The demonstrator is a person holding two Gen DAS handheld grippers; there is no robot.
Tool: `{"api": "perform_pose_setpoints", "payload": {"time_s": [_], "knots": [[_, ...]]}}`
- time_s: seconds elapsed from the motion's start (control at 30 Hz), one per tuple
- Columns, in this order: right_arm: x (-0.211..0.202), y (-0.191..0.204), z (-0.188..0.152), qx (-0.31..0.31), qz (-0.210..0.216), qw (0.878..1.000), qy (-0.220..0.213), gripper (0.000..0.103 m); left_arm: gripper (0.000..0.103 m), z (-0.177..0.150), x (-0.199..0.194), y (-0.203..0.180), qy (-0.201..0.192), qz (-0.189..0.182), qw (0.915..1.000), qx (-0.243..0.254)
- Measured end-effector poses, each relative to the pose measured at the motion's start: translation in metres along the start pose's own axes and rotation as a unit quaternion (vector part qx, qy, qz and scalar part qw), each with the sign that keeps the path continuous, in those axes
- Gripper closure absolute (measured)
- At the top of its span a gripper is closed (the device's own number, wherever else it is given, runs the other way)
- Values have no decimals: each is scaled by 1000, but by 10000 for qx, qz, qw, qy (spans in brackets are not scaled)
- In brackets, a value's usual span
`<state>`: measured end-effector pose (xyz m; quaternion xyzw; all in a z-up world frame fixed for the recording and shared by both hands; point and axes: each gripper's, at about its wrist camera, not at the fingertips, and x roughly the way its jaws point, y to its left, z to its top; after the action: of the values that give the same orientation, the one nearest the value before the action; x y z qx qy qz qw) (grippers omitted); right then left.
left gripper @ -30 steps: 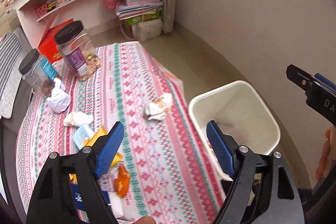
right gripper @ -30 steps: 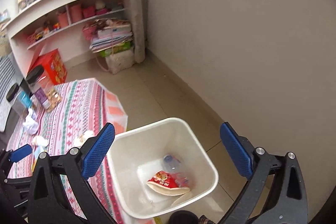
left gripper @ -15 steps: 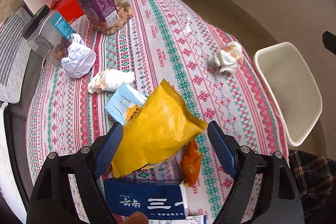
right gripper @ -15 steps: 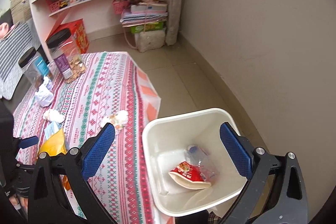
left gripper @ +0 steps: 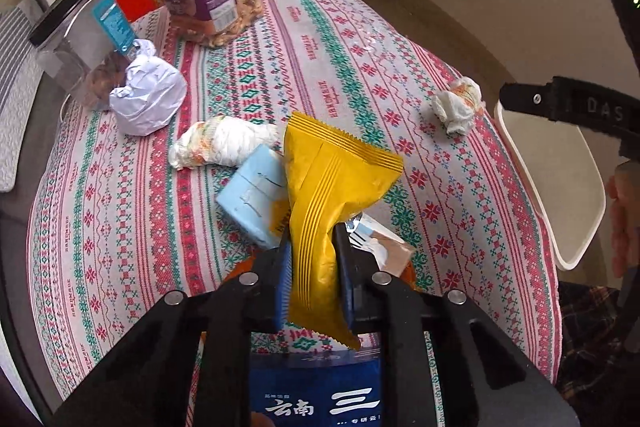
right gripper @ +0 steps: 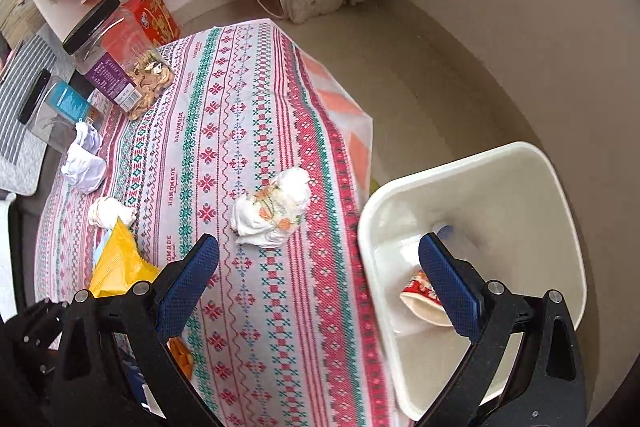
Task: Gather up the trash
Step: 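Grasp the yellow snack bag with the left gripper while the right grasps a crumpled white tissue, then carry the tissue into the white bin and open the right gripper while the left carries the yellow bag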
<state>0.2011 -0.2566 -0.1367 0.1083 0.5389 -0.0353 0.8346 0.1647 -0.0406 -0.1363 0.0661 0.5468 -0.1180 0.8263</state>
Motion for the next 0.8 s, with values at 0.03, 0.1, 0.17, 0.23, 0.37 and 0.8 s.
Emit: {"api": "perform_pose_setpoints", "payload": {"time_s": [0.03,0.1,0.17,0.23,0.37,0.8], "knots": [[4,3,1,30,11,10000,33,7,85,0,-6,6,-77,-10,9999,-121],[11,9,4,44,7,10000,62,7,85,2,-22,19,-268,-51,9991,-331],[18,18,7,20,-68,9999,72,7,85,3,-37,32,-446,-32,9977,-510],[26,23,10,39,-160,9998,87,7,85,3,-48,45,-568,-2,9961,-678],[42,32,13,79,-229,9995,205,7,85,-1,-61,66,-659,58,9936,-920],[40,61,9,-477,120,9986,168,65,85,-18,-72,111,-721,319,9854,-1509]]}}
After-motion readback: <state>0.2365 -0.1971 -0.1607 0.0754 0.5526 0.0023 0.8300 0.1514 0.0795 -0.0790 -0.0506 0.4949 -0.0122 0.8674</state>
